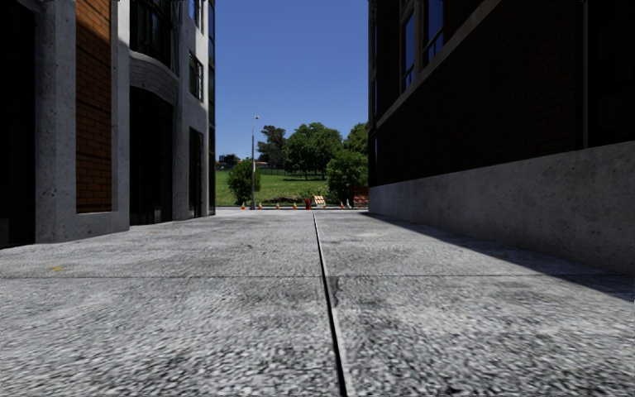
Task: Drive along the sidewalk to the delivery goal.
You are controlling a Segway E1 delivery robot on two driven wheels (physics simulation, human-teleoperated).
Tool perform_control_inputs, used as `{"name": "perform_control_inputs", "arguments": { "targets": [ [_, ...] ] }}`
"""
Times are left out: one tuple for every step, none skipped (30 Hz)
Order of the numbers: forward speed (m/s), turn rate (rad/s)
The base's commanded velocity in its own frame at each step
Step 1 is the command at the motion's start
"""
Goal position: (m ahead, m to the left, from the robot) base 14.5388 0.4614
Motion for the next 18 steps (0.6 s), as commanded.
{"name": "perform_control_inputs", "arguments": {
  "targets": [
    [2.00,0.00],
    [2.00,0.00],
    [2.00,0.00],
    [2.00,0.00],
    [2.00,0.00],
    [2.00,0.00],
    [2.00,0.00],
    [2.00,0.00],
    [2.00,0.00],
    [2.00,0.00],
    [2.00,0.00],
    [2.00,0.00],
    [2.00,0.00],
    [2.00,0.00],
    [2.00,0.00],
    [2.00,0.00],
    [2.00,0.00],
    [2.00,0.00]
  ]
}}
